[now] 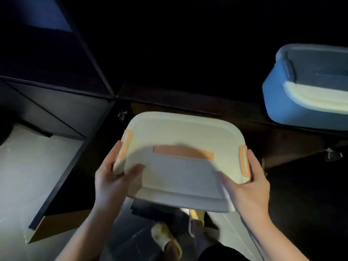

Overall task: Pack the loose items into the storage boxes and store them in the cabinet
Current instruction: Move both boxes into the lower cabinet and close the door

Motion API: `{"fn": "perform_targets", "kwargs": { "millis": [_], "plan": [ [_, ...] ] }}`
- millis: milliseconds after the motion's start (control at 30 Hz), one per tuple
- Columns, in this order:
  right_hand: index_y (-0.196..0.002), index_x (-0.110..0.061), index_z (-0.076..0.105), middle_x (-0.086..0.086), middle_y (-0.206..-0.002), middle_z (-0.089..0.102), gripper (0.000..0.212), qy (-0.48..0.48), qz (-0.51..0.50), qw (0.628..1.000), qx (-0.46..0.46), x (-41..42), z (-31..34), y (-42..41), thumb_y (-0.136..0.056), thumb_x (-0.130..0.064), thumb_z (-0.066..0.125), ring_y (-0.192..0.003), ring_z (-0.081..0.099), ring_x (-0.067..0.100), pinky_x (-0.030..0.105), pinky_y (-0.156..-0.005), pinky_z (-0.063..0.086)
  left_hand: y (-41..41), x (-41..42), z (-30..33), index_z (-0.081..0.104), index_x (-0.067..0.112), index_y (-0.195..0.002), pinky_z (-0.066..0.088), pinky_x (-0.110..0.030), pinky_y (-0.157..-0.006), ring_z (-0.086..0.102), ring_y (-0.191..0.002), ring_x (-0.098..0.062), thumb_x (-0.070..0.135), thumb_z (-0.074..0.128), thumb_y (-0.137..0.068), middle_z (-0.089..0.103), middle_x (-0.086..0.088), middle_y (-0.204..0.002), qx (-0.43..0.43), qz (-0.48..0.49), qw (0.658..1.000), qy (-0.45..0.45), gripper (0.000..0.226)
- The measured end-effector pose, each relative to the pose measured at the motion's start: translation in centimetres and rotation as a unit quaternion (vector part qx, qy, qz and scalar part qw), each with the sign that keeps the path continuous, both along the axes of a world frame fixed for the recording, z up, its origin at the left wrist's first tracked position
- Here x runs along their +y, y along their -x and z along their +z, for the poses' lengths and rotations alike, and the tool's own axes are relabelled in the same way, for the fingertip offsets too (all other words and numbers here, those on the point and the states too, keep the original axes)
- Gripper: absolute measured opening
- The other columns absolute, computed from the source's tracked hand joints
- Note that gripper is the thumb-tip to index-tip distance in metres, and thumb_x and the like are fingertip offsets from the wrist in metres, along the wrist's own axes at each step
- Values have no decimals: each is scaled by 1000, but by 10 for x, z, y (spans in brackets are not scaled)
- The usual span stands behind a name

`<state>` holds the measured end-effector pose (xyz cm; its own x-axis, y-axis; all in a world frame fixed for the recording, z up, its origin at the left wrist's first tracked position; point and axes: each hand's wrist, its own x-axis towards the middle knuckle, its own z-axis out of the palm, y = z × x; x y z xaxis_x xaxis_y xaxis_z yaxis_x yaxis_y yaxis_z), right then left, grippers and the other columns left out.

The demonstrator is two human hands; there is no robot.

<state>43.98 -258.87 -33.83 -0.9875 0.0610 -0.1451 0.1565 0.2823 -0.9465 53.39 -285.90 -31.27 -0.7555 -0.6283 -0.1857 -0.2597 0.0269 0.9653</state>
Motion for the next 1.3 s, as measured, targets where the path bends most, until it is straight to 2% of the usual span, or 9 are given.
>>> {"fn": "perform_targets", "kwargs": {
  "millis": [200,333,400,533,600,933,1033,1167,1300],
  "plan": [
    [-137,-36,42,-34,-116,49,95,-18,-18,994,-103,-2,-85,-16,-55,-30,90,-101,47,-20,12,-84,39,-3,-1,-98,47,39,-132,51,-10,-57,61,-89,4,17,82,-66,55,19,-108,-106,6,993,-48,77],
    [-143,-26,38,-38,-111,45,96,-39,-18,992,-118,-3,-174,18,-61,-22,88,-100,49,-17,7,-85,39,41,-6,-187,42,26,-138,51,-15,-76,59,-100,4,12,81,-69,55,23,-112,-135,-45,989,-48,80],
    [-144,-23,36,-34,-111,49,96,-44,-12,992,-118,-6,-223,42,-62,-19,88,-101,52,-16,4,-82,40,69,-6,-240,42,15,-139,47,-28,-93,54,-115,-12,1,78,-70,55,9,-125,-137,-32,988,-64,79],
    [-144,-19,36,-11,-129,55,97,-52,-11,992,-110,-14,-320,100,-62,-19,88,-118,55,11,33,-102,44,126,-10,-337,47,8,-135,45,-33,-97,54,-113,-21,-10,75,-68,56,-7,-125,-125,-16,989,-81,75],
    [-143,-19,36,-8,-133,53,97,-64,-7,993,-103,-20,-367,127,-61,-20,88,-118,54,12,34,-103,43,150,-17,-382,49,9,-134,47,-35,-94,57,-103,-18,-11,74,-68,60,-6,-117,-117,-26,989,-88,73],
    [-104,-29,49,-16,-88,61,58,-82,6,995,-55,-66,-547,249,-62,-30,87,-82,61,6,17,-69,45,258,-66,-554,55,13,-122,45,-26,-81,59,-89,-9,-5,74,-71,60,17,-91,-62,-31,998,4,58],
    [-102,-31,53,-20,-86,61,53,-81,1,996,-24,-74,-577,271,-61,-36,86,-81,60,2,13,-70,46,280,-77,-585,57,27,-100,49,-28,-80,63,-86,-9,2,77,-72,64,14,-89,-51,-22,997,44,43],
    [-133,-22,49,1,-125,61,75,-42,5,999,-32,-94,-582,292,-67,-27,84,-114,57,17,32,-99,45,301,-87,-601,53,20,-102,49,-30,-84,62,-97,-18,16,76,-76,64,1,-101,-75,-26,992,93,34],
    [-121,0,56,15,-111,63,61,-213,75,964,-142,-94,-552,270,-74,-32,79,-105,61,29,38,-92,48,284,-88,-578,51,7,-123,43,-36,-97,54,-113,-26,12,72,-76,59,-11,-123,-170,-91,968,159,52]
  ]
}}
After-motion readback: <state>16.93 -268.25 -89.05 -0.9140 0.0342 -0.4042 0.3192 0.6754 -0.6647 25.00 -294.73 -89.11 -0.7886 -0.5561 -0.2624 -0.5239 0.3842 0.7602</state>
